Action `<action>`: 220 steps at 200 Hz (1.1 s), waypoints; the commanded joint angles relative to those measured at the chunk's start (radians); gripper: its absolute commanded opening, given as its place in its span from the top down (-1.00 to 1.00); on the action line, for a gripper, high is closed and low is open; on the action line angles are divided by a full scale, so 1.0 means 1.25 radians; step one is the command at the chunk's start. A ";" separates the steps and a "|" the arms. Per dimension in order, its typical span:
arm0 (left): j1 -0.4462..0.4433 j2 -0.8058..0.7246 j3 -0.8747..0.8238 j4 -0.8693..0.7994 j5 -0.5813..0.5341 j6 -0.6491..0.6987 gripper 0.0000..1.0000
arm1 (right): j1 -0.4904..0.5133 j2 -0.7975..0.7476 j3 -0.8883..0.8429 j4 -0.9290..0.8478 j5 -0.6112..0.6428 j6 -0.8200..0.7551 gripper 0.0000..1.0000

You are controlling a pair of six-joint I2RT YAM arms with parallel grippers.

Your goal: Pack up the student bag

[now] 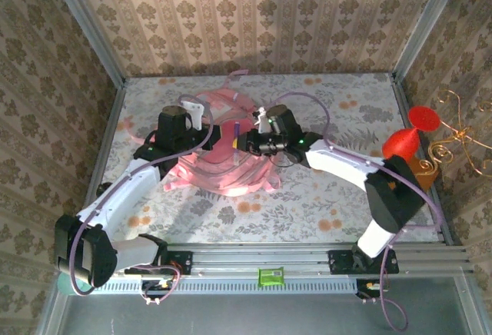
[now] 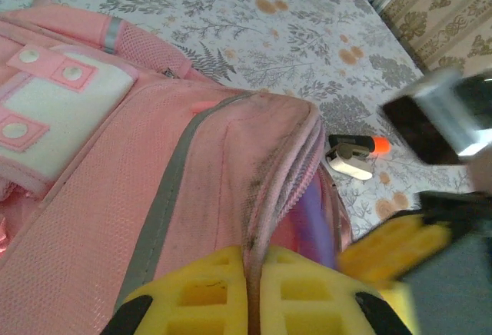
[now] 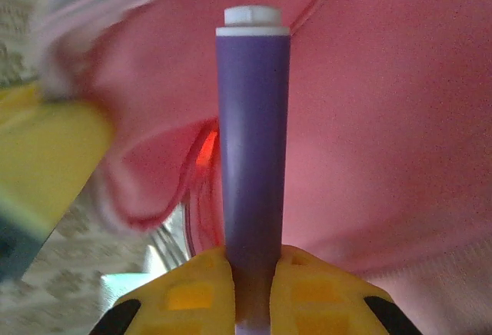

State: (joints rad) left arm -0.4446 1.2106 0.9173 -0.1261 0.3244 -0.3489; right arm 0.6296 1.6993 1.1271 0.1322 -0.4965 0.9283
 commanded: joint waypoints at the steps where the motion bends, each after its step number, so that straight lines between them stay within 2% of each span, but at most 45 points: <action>1: -0.004 -0.041 0.028 0.108 0.015 -0.024 1.00 | 0.002 0.045 0.014 0.197 -0.005 0.254 0.79; 28: -0.005 -0.037 0.017 0.115 0.013 -0.022 1.00 | 0.006 0.101 0.018 0.284 0.049 0.351 0.76; 31: -0.025 -0.036 0.017 0.115 0.012 -0.021 1.00 | 0.006 0.106 0.022 0.287 0.055 0.358 0.75; 43: -0.030 -0.033 0.015 0.116 0.013 -0.020 1.00 | 0.010 0.129 0.036 0.303 0.077 0.373 0.75; 70: -0.035 -0.032 0.015 0.114 0.010 -0.017 1.00 | 0.020 0.161 0.080 0.248 0.126 0.360 0.57; 81: -0.035 -0.035 0.017 0.113 0.005 -0.018 1.00 | 0.023 0.164 0.094 0.211 0.129 0.333 0.41; 97: -0.034 -0.042 0.018 0.110 -0.011 -0.018 1.00 | 0.022 0.150 0.102 0.153 0.131 0.276 0.20; 111: -0.033 -0.048 0.018 0.109 -0.029 -0.018 1.00 | 0.020 0.120 0.096 0.101 0.137 0.214 0.10; 133: -0.029 -0.053 0.013 0.111 -0.051 -0.018 1.00 | 0.019 0.058 0.076 0.011 0.149 0.121 0.02; 163: -0.018 -0.052 0.005 0.117 -0.058 -0.020 1.00 | 0.000 -0.071 -0.008 -0.052 0.153 -0.036 0.03; 173: -0.015 -0.051 0.000 0.117 -0.060 -0.023 1.00 | -0.015 -0.124 -0.030 -0.117 0.194 -0.123 0.01; 190: -0.014 -0.053 -0.009 0.120 -0.061 -0.023 1.00 | -0.043 -0.183 -0.035 -0.280 0.324 -0.275 -0.11; 205: -0.015 -0.052 -0.015 0.118 -0.060 -0.021 1.00 | -0.090 -0.188 -0.029 -0.395 0.428 -0.374 -0.27; 220: -0.015 -0.054 -0.017 0.113 -0.059 -0.019 1.00 | -0.166 -0.164 -0.023 -0.455 0.461 -0.442 -0.41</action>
State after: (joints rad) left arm -0.4698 1.1870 0.8940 -0.0956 0.2565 -0.3641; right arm 0.5350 1.4574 1.0981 -0.1635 -0.1246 0.6460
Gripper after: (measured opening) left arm 0.076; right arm 0.665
